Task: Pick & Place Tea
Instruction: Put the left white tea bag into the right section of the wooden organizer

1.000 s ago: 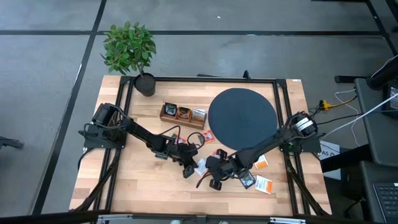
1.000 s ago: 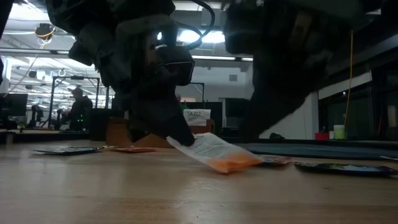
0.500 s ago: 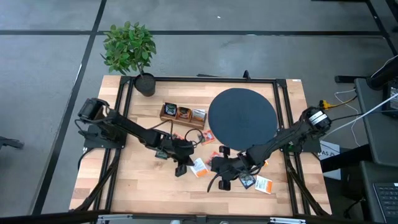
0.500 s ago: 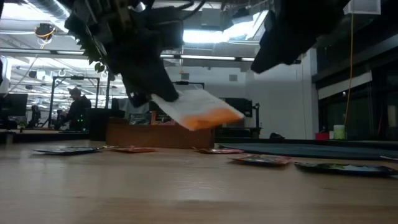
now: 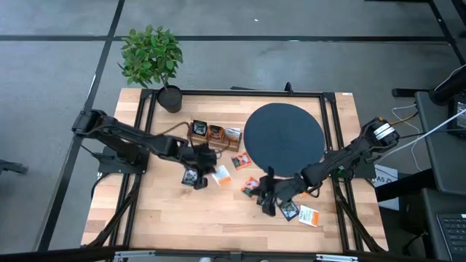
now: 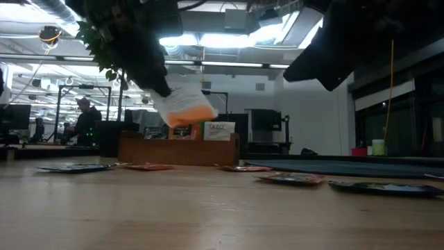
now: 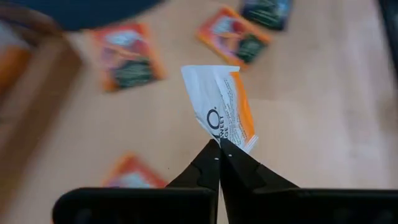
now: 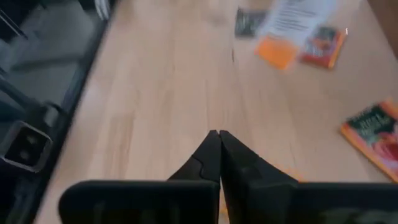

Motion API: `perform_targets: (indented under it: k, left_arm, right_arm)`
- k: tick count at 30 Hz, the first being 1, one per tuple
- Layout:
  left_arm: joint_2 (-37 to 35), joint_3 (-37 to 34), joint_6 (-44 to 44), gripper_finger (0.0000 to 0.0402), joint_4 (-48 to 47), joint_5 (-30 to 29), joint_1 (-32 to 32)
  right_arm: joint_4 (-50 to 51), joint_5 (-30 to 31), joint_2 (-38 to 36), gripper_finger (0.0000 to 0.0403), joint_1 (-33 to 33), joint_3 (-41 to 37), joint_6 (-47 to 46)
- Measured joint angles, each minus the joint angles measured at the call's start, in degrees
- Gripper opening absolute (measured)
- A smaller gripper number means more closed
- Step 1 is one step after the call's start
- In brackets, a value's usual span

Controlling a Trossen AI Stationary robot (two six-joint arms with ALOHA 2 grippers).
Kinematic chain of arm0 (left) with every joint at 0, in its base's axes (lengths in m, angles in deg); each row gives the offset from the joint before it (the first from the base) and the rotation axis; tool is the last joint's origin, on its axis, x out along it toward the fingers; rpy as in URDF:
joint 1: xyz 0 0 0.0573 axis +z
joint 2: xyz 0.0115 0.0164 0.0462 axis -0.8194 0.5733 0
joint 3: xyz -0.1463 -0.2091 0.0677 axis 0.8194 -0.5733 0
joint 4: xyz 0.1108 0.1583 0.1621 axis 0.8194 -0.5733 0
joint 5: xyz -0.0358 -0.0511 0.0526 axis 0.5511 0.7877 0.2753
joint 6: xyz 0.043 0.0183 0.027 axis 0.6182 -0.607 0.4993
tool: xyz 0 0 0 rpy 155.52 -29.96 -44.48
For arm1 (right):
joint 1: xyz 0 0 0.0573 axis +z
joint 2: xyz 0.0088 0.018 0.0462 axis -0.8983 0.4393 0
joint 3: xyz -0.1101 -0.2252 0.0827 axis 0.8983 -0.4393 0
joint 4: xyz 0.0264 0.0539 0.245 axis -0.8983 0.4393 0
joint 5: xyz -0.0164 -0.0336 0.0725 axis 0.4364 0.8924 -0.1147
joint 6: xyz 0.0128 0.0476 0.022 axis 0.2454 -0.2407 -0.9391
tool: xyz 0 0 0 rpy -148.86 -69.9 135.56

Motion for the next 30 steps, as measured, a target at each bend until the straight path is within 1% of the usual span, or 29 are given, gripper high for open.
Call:
perform_targets:
  k: [3, 5, 7, 12, 16, 19, 24, 30]
  left_arm:
    - [-2.8, 1.8, 2.6, 0.0002, -6.5, -4.4, 2.2]
    - [-3.7, 3.8, 5.2, 0.0002, -9.5, -6.5, 3.8]
    - [-4.3, 5.7, 9.7, 0.0002, -13.4, -7.0, 5.3]
    - [-4.3, 9.3, 20.4, 0.0002, -18.1, -7.1, 9.3]
    - [-4.3, 10.6, 24.8, 0.0002, -19.0, -7.1, 11.9]
    - [-4.3, 11.6, 27.0, 0.0002, -19.1, -7.0, 12.8]
    - [-4.2, 12.7, 31.6, 0.0002, -18.7, -7.1, 13.4]
    - [-2.6, 12.7, 39.1, 0.0002, -16.7, -8.4, 13.3]
  right_arm:
    - [-10.8, 0.1, -0.5, 0.0011, 0.0, -5.0, 1.7]
    - [-15.7, 1.4, -0.5, 0.0016, -0.1, -7.7, 2.6]
    - [-19.7, 3.1, -0.2, 0.0018, -0.2, -9.8, 3.0]
    - [-25.7, 6.2, -0.2, 0.0010, -0.3, -13.3, 2.8]
    - [-27.4, 6.5, -0.1, 0.0004, -0.3, -14.2, 3.1]
    - [-27.2, 6.5, -0.1, 0.0010, -0.5, -14.6, 3.1]
    - [-26.8, 6.5, -0.1, 0.0024, -1.3, -14.7, 3.3]
    - [-26.5, 6.5, -0.1, 0.0014, -3.1, -14.7, 2.9]
